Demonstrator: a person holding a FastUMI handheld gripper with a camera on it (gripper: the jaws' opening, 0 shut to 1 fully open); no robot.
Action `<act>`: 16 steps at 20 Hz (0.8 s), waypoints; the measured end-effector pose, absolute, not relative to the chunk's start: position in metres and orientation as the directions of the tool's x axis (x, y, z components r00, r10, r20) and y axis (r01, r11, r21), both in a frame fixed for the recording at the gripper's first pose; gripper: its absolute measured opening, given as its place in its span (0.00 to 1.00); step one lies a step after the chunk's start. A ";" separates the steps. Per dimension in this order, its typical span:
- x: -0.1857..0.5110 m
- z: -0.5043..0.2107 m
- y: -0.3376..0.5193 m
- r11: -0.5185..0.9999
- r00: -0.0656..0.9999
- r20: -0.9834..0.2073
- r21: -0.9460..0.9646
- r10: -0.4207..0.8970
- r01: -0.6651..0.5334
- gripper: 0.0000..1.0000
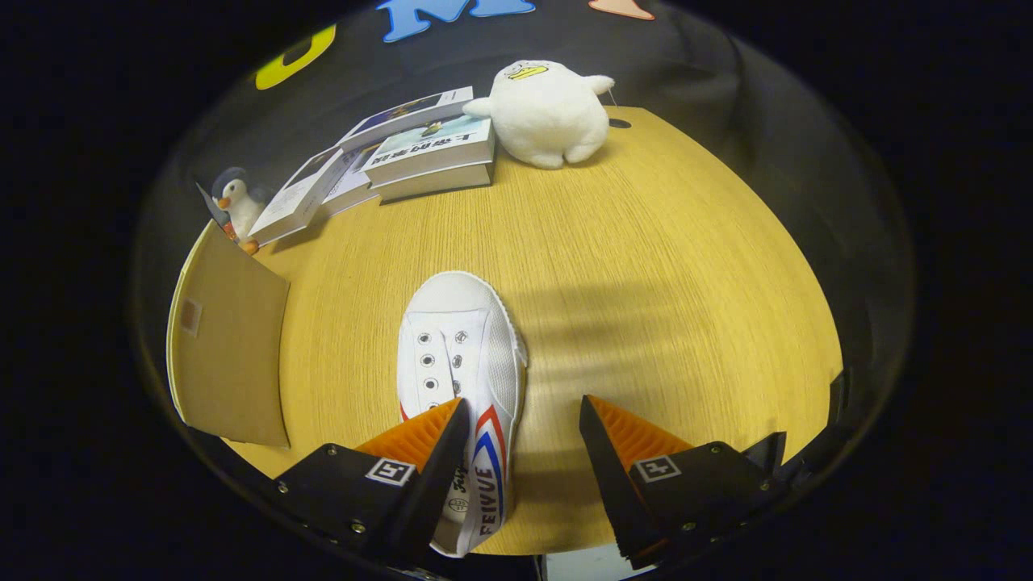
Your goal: Open the storage box then place both shoes into the box .Put the left shoe in first, then the right shoe, with the right side of both shoes facing outward in a uniform manner.
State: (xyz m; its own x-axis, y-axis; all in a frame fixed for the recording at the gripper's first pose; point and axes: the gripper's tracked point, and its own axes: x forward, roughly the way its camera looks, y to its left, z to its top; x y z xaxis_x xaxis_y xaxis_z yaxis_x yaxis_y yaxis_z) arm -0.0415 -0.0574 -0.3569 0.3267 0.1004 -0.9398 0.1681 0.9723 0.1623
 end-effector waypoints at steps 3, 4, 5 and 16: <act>-0.042 -0.364 -0.051 0.971 0.315 -0.942 0.175 0.118 0.160 0.84; -0.041 -0.365 -0.049 0.971 0.316 -0.941 0.179 0.122 0.157 0.84; -0.039 -0.368 -0.048 0.971 0.313 -0.942 0.178 0.122 0.157 0.84; -0.038 -0.364 -0.043 0.959 0.261 -0.952 0.213 0.160 0.188 0.34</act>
State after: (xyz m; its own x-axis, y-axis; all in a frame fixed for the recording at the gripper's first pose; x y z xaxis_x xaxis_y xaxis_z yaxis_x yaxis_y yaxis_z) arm -0.0383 -0.0431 -0.3636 0.2612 0.1598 -0.9520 0.1880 0.9589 0.2125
